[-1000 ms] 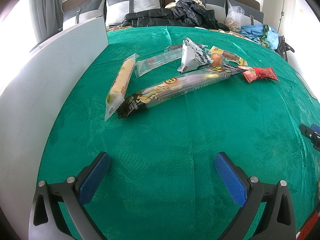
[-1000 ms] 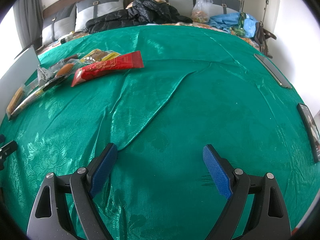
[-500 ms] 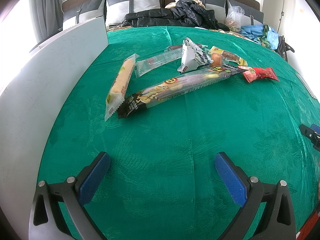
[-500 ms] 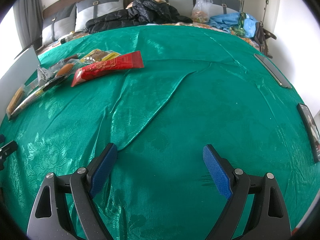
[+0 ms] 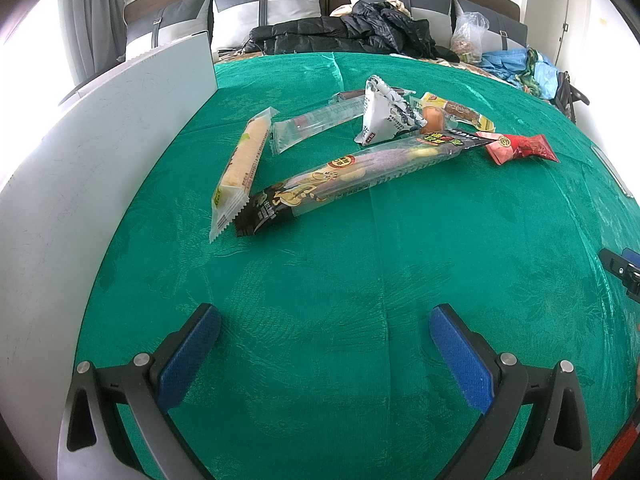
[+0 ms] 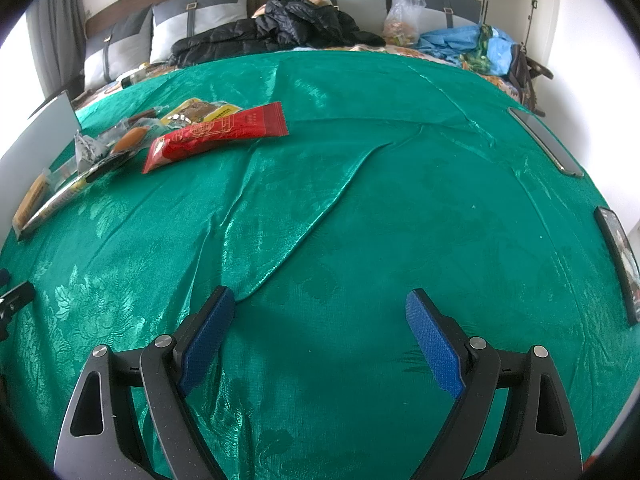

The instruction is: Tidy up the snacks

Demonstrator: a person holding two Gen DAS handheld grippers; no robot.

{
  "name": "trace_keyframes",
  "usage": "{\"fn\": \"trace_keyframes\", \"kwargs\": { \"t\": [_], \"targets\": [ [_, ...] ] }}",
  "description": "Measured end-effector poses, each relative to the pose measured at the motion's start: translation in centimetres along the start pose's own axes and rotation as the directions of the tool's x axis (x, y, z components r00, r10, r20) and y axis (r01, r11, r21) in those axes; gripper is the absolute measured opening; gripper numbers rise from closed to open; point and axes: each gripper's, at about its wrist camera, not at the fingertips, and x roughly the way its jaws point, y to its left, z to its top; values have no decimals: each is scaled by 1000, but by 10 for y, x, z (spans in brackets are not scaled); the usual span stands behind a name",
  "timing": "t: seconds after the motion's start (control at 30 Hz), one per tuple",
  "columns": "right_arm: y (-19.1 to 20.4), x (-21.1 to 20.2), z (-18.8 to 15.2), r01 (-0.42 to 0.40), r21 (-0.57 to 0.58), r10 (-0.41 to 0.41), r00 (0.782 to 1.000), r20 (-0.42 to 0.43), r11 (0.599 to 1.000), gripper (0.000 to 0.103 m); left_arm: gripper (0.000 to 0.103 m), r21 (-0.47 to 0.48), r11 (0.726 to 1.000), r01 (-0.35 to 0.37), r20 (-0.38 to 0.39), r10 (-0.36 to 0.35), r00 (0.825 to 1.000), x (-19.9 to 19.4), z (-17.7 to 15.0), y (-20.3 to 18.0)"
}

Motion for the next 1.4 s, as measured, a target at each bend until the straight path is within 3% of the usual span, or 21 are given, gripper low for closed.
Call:
{"fn": "trace_keyframes", "kwargs": {
  "t": [0.27,0.33,0.4,0.47,0.57,0.63,0.77,0.9,0.93,0.97,1.0,1.07,1.17,1.4],
  "targets": [
    [0,0,0,0,0,0,1000,0,1000,90,103,0,1000,-2,-2,2,1000,0,0,-1],
    [0,0,0,0,1,0,1000,0,1000,90,103,7,1000,7,-41,-7,999,0,3,0],
    [0,0,0,-1,1,1,1000,0,1000,90,103,3,998,66,-109,-65,992,-8,11,3],
    [0,0,0,0,0,0,1000,0,1000,90,103,-4,994,112,-63,-112,992,-25,24,9],
    [1,0,0,0,0,0,1000,0,1000,90,103,7,998,69,26,-69,997,-45,57,21],
    [1,0,0,1,1,-1,1000,0,1000,90,103,-19,999,36,38,-36,999,-40,81,35],
    [1,0,0,0,1,0,1000,0,1000,91,102,-78,995,-54,-71,49,996,8,99,61],
    [1,0,0,1,1,-1,1000,0,1000,91,95,-174,983,-57,-139,33,990,37,101,77],
    [1,0,0,1,1,-1,1000,0,1000,91,90,-206,978,-44,-151,13,989,43,100,82],
    [1,0,0,0,1,0,1000,0,1000,91,72,-227,973,-32,-159,-5,987,46,99,83],
    [1,1,0,1,0,-1,1000,0,1000,91,64,-244,969,-31,-171,-11,985,49,97,85],
    [1,0,0,0,1,0,1000,0,1000,91,17,-224,974,-38,-160,2,987,45,94,83],
    [1,1,0,1,1,-1,1000,0,1000,91,16,-206,978,-7,-165,-28,986,32,84,77],
    [2,1,1,1,1,-1,1000,0,1000,91,16,-75,997,35,-187,-48,981,-20,27,41]
  ]
}}
